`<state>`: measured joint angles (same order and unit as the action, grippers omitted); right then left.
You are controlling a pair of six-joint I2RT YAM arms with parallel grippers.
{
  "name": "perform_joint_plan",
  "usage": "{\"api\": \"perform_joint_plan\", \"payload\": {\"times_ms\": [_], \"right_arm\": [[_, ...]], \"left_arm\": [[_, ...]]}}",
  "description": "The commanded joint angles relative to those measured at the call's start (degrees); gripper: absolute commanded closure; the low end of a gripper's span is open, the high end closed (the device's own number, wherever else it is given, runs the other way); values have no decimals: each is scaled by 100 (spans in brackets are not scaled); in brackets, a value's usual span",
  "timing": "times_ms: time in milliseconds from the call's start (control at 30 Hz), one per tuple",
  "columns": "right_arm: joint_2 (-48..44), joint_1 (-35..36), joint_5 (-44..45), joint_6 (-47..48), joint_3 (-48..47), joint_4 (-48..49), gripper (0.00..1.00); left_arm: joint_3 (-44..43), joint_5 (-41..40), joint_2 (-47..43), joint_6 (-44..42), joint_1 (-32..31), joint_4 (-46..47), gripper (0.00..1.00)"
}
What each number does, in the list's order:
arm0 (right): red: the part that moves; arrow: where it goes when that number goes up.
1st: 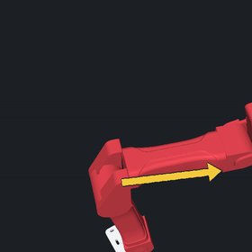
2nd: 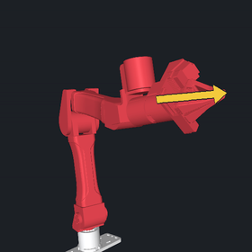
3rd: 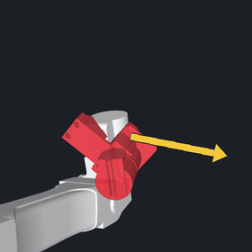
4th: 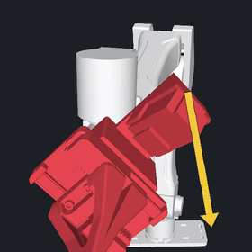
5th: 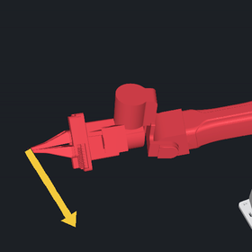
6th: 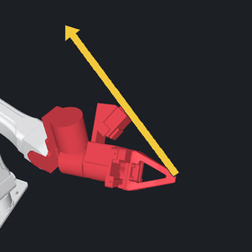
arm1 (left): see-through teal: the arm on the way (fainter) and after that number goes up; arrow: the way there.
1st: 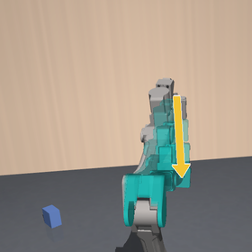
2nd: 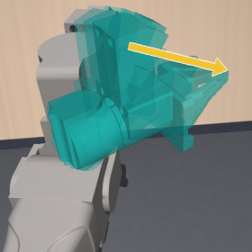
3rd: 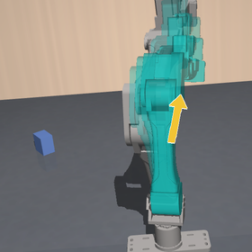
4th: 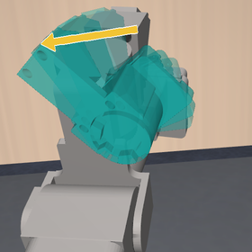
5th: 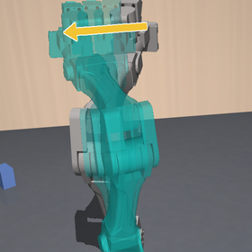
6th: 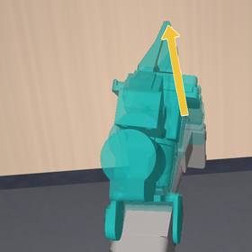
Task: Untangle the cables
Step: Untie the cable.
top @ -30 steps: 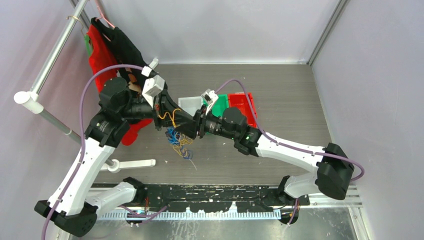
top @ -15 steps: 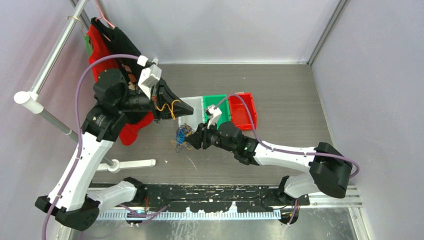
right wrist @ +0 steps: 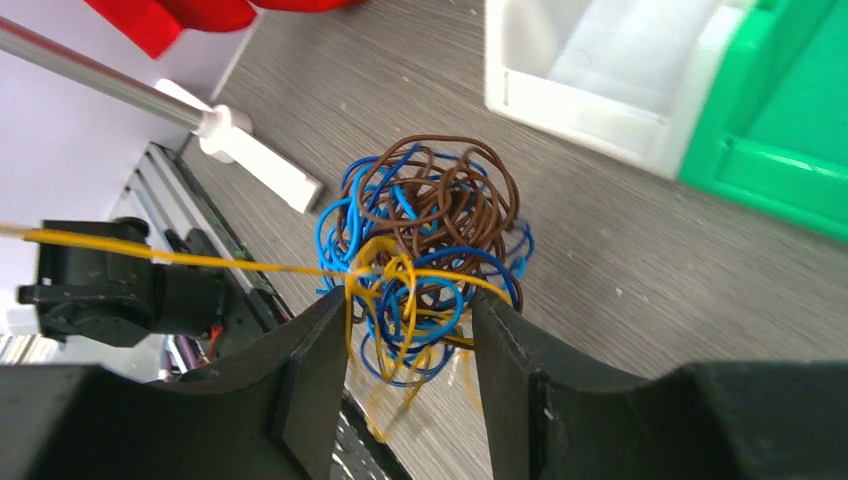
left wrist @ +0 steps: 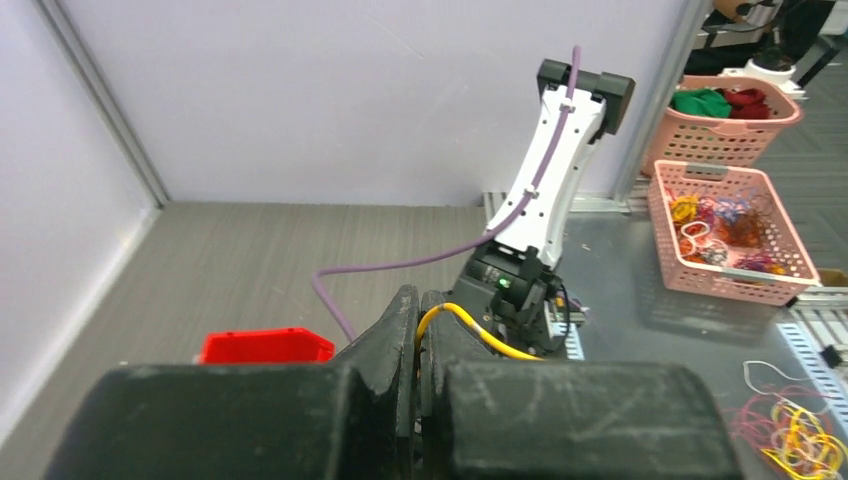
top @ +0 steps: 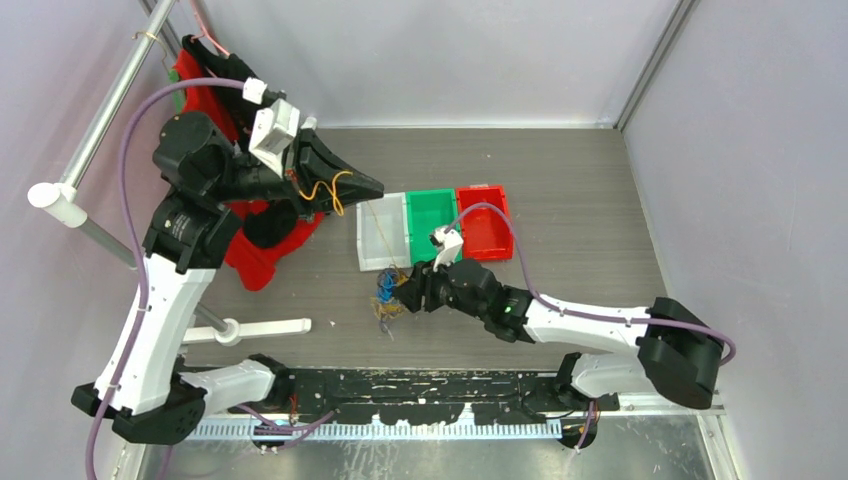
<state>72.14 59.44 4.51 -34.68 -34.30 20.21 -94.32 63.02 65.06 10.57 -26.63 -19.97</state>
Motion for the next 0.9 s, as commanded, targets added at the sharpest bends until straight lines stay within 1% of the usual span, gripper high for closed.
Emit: {"api": "perform_joint_plan", "payload": {"times_ms": [0,233,333,467,567,633,700,800,867], "right_arm": [[-479,9,411,-8,172,-825,45],[-720,7,488,-12,92,-1353,42],[-692,7,535,-36,74,-1478,40],[-481,7,593,-110,-111,-1733,39],[-424,6,628,-149,-173,-1845,38],[-370,9,632,-193,-203,-1951,38],[-305,6,638,-246,-246,-2045,37],[-149,6,654,-322,-357,-2255,37],[-71,7,671,-378,-481,-2471,37]], "left_arm": [[-748,-272,75,-262,-26,591,100],[-1857,-532,541,-525,-27,636,100],[-2147,-640,631,-735,-33,701,100],[-2597,-1312,723,-1123,-32,1186,100],[-2665,-1627,728,-1524,-28,1613,100],[-2540,-1833,700,-1752,-31,1986,100],[-2414,-2249,667,-1877,-37,2484,100],[-2456,-2896,701,-2004,-34,2909,100],[-2418,-3165,690,-1940,-30,3039,100]]}}
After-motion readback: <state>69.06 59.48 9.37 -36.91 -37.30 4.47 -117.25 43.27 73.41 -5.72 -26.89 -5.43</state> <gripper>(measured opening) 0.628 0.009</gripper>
